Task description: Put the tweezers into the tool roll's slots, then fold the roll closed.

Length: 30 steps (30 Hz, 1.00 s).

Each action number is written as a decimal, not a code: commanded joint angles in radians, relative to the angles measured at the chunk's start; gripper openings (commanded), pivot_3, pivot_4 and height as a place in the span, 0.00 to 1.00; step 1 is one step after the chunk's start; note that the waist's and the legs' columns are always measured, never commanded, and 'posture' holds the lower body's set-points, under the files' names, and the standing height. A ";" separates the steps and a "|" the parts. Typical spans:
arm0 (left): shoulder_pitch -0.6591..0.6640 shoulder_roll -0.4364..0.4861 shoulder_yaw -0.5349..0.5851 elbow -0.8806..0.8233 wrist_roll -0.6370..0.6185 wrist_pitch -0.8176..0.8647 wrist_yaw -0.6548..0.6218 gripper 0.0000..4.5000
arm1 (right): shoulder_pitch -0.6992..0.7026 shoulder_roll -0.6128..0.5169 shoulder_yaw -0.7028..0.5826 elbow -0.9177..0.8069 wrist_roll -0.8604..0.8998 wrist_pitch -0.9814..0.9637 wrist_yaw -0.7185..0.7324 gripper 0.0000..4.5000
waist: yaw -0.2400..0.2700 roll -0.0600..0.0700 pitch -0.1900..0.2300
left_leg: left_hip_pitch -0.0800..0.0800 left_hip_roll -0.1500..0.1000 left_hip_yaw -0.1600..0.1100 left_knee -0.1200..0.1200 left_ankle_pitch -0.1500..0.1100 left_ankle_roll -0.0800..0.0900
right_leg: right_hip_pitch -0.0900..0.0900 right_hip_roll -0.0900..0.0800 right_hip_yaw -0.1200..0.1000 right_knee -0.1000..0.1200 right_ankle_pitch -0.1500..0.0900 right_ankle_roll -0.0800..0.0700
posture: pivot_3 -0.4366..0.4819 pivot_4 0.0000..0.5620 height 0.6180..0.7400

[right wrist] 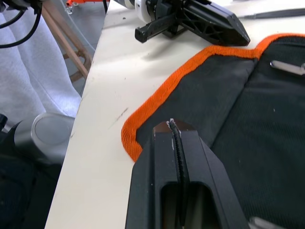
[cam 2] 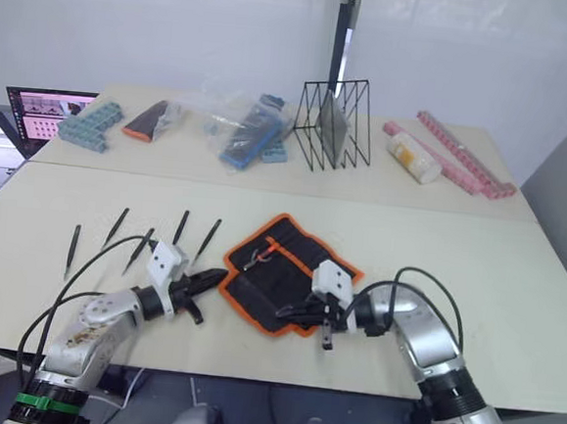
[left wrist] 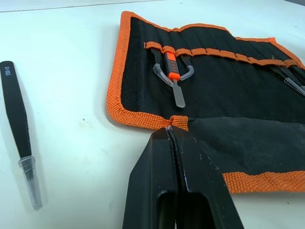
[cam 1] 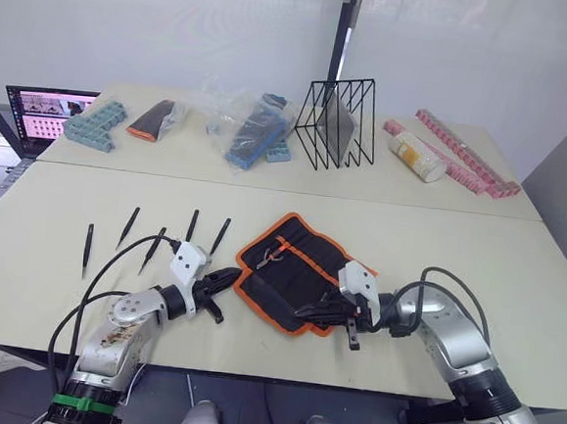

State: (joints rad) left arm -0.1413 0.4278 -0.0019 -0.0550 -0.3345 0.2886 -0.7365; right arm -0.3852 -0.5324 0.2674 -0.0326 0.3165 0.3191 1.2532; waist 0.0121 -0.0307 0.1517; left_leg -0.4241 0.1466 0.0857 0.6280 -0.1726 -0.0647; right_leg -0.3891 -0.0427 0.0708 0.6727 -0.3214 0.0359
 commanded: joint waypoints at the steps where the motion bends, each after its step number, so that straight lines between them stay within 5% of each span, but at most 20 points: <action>1: -0.009 0.003 -0.022 -0.020 0.005 -0.010 -0.022 0.01 | -0.016 0.030 0.031 -0.004 -0.019 -0.004 -0.023 0.00 | 0.000 0.000 0.000 | 0.000 0.000 0.000 0.000 0.000 0.000 | 0.000 0.000 0.000 0.000 0.000 0.000 | 0.48 0.27 0.78; 9: -0.013 -0.027 -0.015 -0.042 -0.022 -0.024 -0.035 0.01 | 0.032 0.050 0.077 0.054 -0.082 -0.048 -0.049 0.00 | 0.007 0.000 0.000 | -0.001 0.000 0.000 0.001 0.000 0.000 | 0.000 0.000 0.000 0.000 0.000 0.000 | 0.48 0.27 0.78; 19: -0.036 0.014 -0.168 0.040 0.150 -0.077 -0.072 0.01 | 0.116 0.018 0.098 0.046 -0.132 -0.212 -0.045 0.00 | 0.019 0.000 0.000 | 0.000 -0.001 0.000 0.000 0.000 0.000 | 0.001 0.000 0.000 -0.001 0.000 0.000 | 0.48 0.27 0.78; 30: -0.031 0.038 -0.174 0.090 0.165 -0.077 -0.079 0.01 | 0.172 -0.025 0.106 0.133 -0.179 -0.396 -0.037 0.00 | 0.024 0.005 -0.019 | 0.003 -0.001 0.000 -0.001 0.000 0.000 | 0.005 0.000 0.000 -0.007 0.000 0.000 | 0.48 0.27 0.78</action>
State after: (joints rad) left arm -0.1986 0.4482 -0.1573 0.0006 -0.1951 0.1917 -0.8056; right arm -0.2302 -0.5473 0.3455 0.0547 0.1969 -0.0725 1.2161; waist 0.0361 -0.0257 0.1325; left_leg -0.4215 0.1459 0.0858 0.6269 -0.1726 -0.0648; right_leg -0.3844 -0.0432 0.0711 0.6660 -0.3217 0.0364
